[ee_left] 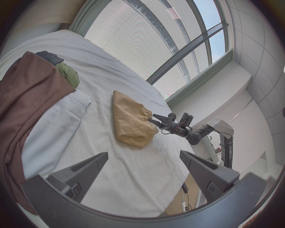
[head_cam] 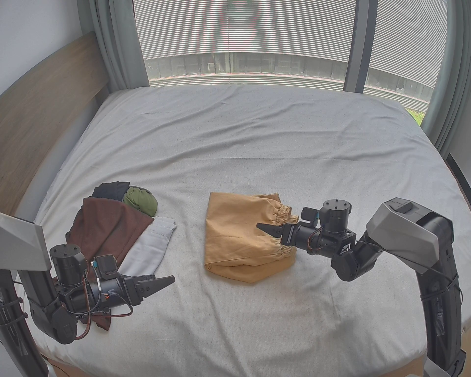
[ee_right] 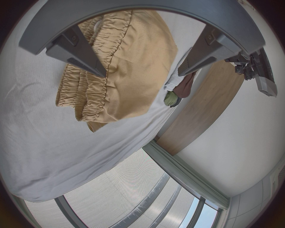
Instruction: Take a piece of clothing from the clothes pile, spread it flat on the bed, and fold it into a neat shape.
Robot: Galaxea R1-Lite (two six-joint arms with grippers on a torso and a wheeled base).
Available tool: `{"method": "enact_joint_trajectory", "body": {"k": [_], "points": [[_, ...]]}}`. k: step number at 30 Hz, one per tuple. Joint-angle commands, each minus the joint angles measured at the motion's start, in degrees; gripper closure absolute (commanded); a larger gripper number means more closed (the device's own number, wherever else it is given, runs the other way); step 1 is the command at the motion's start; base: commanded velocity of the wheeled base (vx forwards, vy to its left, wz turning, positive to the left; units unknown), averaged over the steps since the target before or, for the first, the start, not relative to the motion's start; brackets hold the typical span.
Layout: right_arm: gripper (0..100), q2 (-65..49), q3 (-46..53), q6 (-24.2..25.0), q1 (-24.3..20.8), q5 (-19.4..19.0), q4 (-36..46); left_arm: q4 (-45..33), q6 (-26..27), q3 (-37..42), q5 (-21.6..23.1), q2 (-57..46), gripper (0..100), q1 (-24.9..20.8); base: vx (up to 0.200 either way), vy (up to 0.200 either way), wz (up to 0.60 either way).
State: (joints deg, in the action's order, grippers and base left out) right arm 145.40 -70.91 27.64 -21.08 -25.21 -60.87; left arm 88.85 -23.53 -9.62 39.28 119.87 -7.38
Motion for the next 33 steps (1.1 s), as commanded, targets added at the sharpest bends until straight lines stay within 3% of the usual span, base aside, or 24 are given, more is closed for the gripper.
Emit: {"method": "enact_joint_trajectory", "body": {"k": [1,6,14,20,23,24,27,31,33], "points": [[0,3.84,1.13,-0.04,0.07,0.07,-1.36,0.01,-0.03,0.04,0.01,-0.16,0,0.08,0.000,0.000,0.00],[0,-1.08,4.82,0.40,-0.46,1.04,-4.44,0.01,-0.38,-0.05,0.18,-1.92,0,0.08,0.000,0.000,0.00],[0,-23.58,18.09,0.23,-2.13,1.13,-5.93,0.01,-3.28,-1.37,0.18,-14.40,0,-0.45,0.000,0.000,0.00],[0,-47.84,33.65,-4.78,-0.81,1.66,-5.67,-0.16,-17.60,-0.14,0.10,-38.57,0,-4.31,0.000,0.000,0.00],[0,-52.32,37.78,-5.22,-0.63,1.92,-5.75,-0.25,-18.75,0.57,0.01,-42.53,0,-4.93,0.000,0.000,0.00],[0,-62.25,46.74,-6.28,-0.54,2.97,-5.75,-1.31,-18.92,2.94,-0.17,-50.17,0,-5.46,0.000,0.000,0.00],[0,-70.25,52.72,-8.83,0.07,3.50,-5.58,-4.29,-18.92,4.52,-0.17,-57.03,0,-5.11,0.000,0.000,0.00],[0,-84.31,62.21,-9.79,5.78,3.76,-4.96,-14.67,-18.84,8.39,0.01,-70.04,0,-3.96,0.000,0.000,0.00],[0,-94.07,66.52,-9.71,10.62,3.59,-4.61,-24.42,-18.84,9.00,0.01,-81.64,0,-4.05,0.000,0.000,0.00]]}}
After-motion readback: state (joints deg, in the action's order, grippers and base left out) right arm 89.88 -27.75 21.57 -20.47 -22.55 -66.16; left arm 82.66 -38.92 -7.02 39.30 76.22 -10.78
